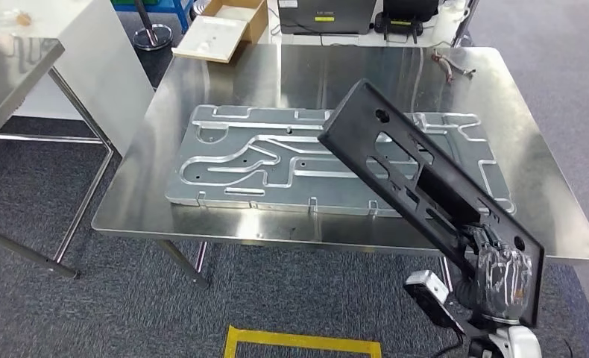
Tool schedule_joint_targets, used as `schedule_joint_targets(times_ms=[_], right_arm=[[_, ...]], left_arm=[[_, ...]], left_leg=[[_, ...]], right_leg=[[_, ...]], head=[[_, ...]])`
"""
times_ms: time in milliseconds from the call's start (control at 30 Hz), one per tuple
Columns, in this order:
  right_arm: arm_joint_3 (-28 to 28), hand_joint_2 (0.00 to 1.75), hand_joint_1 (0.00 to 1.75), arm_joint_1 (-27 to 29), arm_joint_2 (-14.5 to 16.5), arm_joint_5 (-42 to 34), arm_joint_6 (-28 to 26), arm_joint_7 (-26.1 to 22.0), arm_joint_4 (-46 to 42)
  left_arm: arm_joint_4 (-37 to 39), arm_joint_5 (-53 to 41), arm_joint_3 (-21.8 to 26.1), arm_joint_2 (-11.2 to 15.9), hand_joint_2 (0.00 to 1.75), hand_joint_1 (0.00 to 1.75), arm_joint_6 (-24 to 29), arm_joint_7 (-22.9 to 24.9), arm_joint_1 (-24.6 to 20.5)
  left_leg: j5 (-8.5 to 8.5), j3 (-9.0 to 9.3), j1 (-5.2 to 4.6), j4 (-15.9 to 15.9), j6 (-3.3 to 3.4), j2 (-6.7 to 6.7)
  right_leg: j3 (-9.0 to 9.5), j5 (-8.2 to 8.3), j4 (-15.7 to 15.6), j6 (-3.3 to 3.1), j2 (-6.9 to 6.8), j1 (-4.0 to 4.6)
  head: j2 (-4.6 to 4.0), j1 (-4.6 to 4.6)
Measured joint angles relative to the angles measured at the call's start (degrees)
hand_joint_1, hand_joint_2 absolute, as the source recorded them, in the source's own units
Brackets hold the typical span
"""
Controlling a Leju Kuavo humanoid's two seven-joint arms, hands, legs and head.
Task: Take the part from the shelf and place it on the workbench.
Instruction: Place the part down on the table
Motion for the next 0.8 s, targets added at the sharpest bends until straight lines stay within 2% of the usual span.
schedule_joint_targets(times_ms=[67,100,133,167,200,233,267,300,367,433,467,533,567,600,633,667,733,767,800], right_arm=[[-0.93,1.75,1.75,-1.81,0.21,2.08,1.44,0.80,2.14],[-1.25,1.75,1.75,-2.52,0.21,2.80,1.87,1.04,3.21],[-1.44,1.75,1.75,-3.15,0.21,3.41,2.14,1.19,4.22],[-1.55,1.75,1.75,-3.76,0.21,3.93,2.36,1.33,5.04],[-1.61,1.75,1.75,-4.38,0.22,4.44,2.58,1.48,5.76],[-1.65,1.75,1.75,-5.10,0.22,5.02,2.88,1.69,6.58],[-1.66,1.75,1.75,-5.94,0.23,5.55,3.28,1.96,7.44],[-1.67,1.75,1.75,-6.86,0.23,6.08,3.79,2.27,8.42],[-1.65,1.75,1.75,-9.09,0.34,7.87,5.44,3.28,10.60],[-1.12,1.75,1.75,-12.27,0.44,11.31,7.30,5.32,13.23],[-0.31,1.75,1.75,-14.59,0.45,13.31,7.88,6.67,15.08],[2.27,1.75,1.75,-19.62,0.62,16.14,8.30,9.07,19.54],[3.69,1.75,1.75,-21.86,0.88,16.70,8.32,9.79,21.67],[4.87,1.75,1.75,-23.64,1.49,16.84,8.34,10.25,23.74],[5.72,1.75,1.75,-25.11,2.29,16.85,8.36,10.53,25.58],[6.27,1.75,1.75,-26.36,3.22,16.85,8.41,10.70,27.26],[7.13,1.75,1.75,-29.06,4.89,16.97,8.91,10.65,30.36],[7.72,1.75,1.75,-30.66,5.38,17.14,9.40,10.42,32.01],[8.47,1.75,1.75,-32.43,5.60,17.41,10.03,10.13,33.71]], left_arm=[[0.00,-0.20,-0.05,0.10,0.00,0.00,-0.21,0.17,-0.27],[0.00,-0.29,-0.10,0.14,0.00,0.00,-0.33,0.21,-0.31],[0.00,-0.36,-0.16,0.16,0.00,0.00,-0.46,0.24,-0.30],[0.00,-0.43,-0.24,0.17,0.00,0.00,-0.56,0.25,-0.30],[0.00,-0.52,-0.31,0.20,0.00,0.00,-0.63,0.26,-0.31],[0.00,-0.63,-0.37,0.28,0.00,0.00,-0.68,0.28,-0.37],[0.00,-0.72,-0.41,0.35,0.00,0.00,-0.72,0.32,-0.47],[0.00,-0.81,-0.44,0.45,0.00,0.00,-0.68,0.50,-0.57],[0.00,-1.08,-0.69,-0.05,0.00,0.00,0.20,2.57,-1.41],[0.02,-1.09,-1.30,-2.50,0.00,0.00,3.45,8.17,-4.42],[0.35,-0.75,-1.79,-4.73,0.00,0.00,5.84,11.59,-7.25],[1.56,0.50,-2.84,-8.97,0.00,0.00,9.94,16.20,-13.16],[2.22,1.05,-3.36,-10.56,0.00,0.00,10.85,16.99,-15.29],[2.58,1.54,-3.76,-11.58,0.00,0.00,10.91,16.99,-16.35],[2.72,1.99,-4.11,-12.43,0.00,0.00,10.59,16.77,-16.86],[2.73,2.46,-4.51,-13.08,0.00,0.00,10.08,16.57,-16.94],[2.64,3.62,-5.47,-13.83,0.00,0.00,9.03,16.25,-16.66],[2.50,4.24,-6.03,-14.05,0.00,0.00,8.53,16.29,-16.59],[2.28,4.81,-6.59,-14.17,0.00,0.00,8.08,16.43,-16.68]], left_leg=[[-2.73,-4.20,0.02,5.86,-0.23,0.10],[-2.91,-5.72,0.02,7.19,-0.14,0.14],[-1.80,-6.45,0.02,6.75,0.04,0.19],[0.62,-6.26,-0.02,4.40,0.28,0.24],[3.67,-5.51,-0.11,0.86,0.63,0.30],[5.95,-4.73,-0.27,-2.19,1.01,0.39],[7.22,-4.18,-0.50,-4.76,1.41,0.47],[7.83,-3.95,-0.71,-6.19,1.74,0.56],[7.87,-3.92,-0.98,-7.27,2.26,0.59],[8.82,-3.67,-0.64,-8.42,2.78,0.50],[9.29,-3.63,-0.46,-9.01,3.08,0.33],[9.79,-3.63,-0.35,-9.58,3.42,-0.07],[9.79,-3.61,-0.33,-9.56,3.46,-0.11],[9.66,-3.43,-0.28,-9.52,3.36,0.05],[9.48,-3.17,-0.22,-9.47,3.20,0.27],[9.22,-2.89,-0.13,-9.34,3.01,0.52],[8.47,-2.60,0.07,-8.75,2.45,0.90],[8.10,-2.77,0.04,-8.17,2.15,1.01],[7.87,-3.12,-0.01,-7.70,1.84,1.06]], right_leg=[[0.66,-0.58,-0.08,-0.30,-0.03,0.12],[1.03,-0.92,-0.07,-0.35,-0.03,0.19],[1.49,-1.29,-0.06,-0.36,-0.02,0.29],[2.04,-1.66,-0.06,-0.37,-0.01,0.41],[2.63,-2.04,-0.06,-0.35,0.00,0.52],[3.13,-2.32,-0.14,-0.28,0.00,0.60],[3.37,-2.49,-0.20,-0.14,0.02,0.61],[3.40,-2.61,-0.22,0.09,0.05,0.60],[3.25,-2.66,-0.38,0.72,0.07,0.55],[3.02,-3.01,-0.19,1.44,-0.04,0.46],[2.23,-3.80,1.20,1.81,-0.06,0.36],[-1.00,-6.69,7.33,2.48,-0.07,0.11],[-3.01,-8.14,11.09,2.76,-0.06,0.00],[-4.55,-8.64,13.76,3.02,-0.07,-0.07],[-5.24,-7.98,14.52,3.23,-0.10,-0.17],[-4.98,-6.26,13.27,3.41,-0.13,-0.30],[-2.42,-1.62,6.56,3.75,-0.15,-0.59],[-1.22,-0.25,3.45,3.75,-0.06,-0.65],[-0.56,0.29,1.51,3.48,0.04,-0.62]], head=[[0.00,0.00],[0.00,-0.01],[0.00,-0.01],[0.00,-0.01],[0.00,-0.01],[0.00,0.01],[0.00,0.01],[0.00,0.01],[0.00,0.00],[0.00,0.00],[0.00,0.00],[0.00,0.02],[0.00,0.02],[0.00,0.02],[0.00,0.02],[0.00,0.02],[0.00,0.02],[0.00,0.01],[0.00,0.00]])
